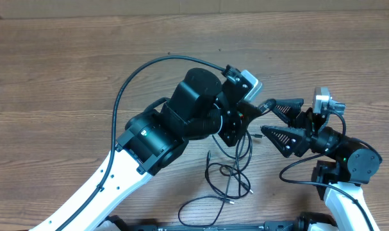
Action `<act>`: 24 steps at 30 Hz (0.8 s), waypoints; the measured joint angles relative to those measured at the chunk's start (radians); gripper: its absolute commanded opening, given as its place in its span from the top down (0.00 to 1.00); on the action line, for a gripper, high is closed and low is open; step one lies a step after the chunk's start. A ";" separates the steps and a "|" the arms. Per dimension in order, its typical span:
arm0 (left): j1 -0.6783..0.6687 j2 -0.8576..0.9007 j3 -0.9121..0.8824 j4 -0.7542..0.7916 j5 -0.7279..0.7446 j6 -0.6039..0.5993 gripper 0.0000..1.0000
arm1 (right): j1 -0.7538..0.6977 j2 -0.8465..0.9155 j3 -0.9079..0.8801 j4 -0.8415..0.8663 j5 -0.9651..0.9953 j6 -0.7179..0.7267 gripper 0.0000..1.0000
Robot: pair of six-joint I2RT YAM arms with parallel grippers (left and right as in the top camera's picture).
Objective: Untangle cables
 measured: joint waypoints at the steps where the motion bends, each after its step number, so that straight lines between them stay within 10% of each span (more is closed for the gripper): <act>1: 0.000 0.000 0.000 0.012 -0.026 0.000 0.96 | 0.002 0.000 0.000 0.000 -0.001 0.001 0.07; 24: 0.000 0.000 0.000 0.164 -0.286 0.000 0.96 | 0.026 0.002 0.000 0.091 -0.048 0.081 0.07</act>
